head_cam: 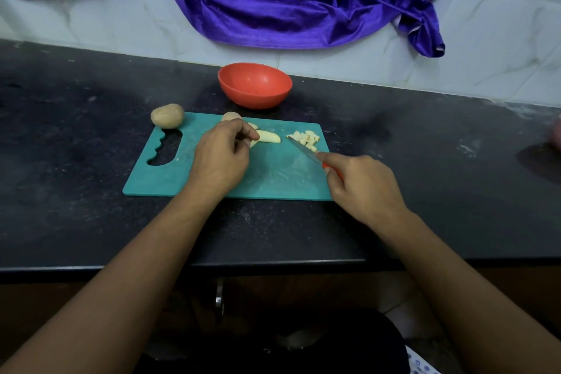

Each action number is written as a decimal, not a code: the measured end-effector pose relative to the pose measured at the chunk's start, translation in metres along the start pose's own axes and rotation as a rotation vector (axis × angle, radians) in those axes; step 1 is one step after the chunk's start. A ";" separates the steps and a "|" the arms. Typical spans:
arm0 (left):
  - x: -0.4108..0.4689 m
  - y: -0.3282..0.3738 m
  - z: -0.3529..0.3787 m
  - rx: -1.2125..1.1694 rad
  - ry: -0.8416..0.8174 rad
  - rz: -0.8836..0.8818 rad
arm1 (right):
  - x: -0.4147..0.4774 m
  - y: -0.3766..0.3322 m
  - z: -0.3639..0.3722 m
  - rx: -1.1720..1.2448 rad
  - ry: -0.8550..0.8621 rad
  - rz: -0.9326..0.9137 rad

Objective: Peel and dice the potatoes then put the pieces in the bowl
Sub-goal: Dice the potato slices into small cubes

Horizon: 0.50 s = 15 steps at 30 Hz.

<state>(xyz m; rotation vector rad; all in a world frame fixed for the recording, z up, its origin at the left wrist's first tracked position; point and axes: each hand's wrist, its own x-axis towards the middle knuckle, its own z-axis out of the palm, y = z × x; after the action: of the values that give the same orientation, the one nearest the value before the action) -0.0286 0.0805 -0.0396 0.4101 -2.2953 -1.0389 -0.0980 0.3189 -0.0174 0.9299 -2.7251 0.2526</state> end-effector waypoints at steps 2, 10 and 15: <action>-0.001 0.001 0.000 0.005 -0.003 -0.001 | 0.006 -0.003 0.000 -0.002 -0.014 0.017; -0.003 0.003 -0.002 0.008 -0.005 0.017 | 0.022 -0.011 0.001 0.183 -0.029 0.115; 0.005 0.007 -0.002 0.075 -0.013 0.083 | 0.010 -0.024 0.006 0.216 0.026 0.126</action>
<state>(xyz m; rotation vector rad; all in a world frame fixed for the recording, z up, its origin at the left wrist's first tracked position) -0.0314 0.0816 -0.0315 0.3357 -2.3469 -0.9201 -0.0918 0.2929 -0.0181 0.8008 -2.7757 0.5892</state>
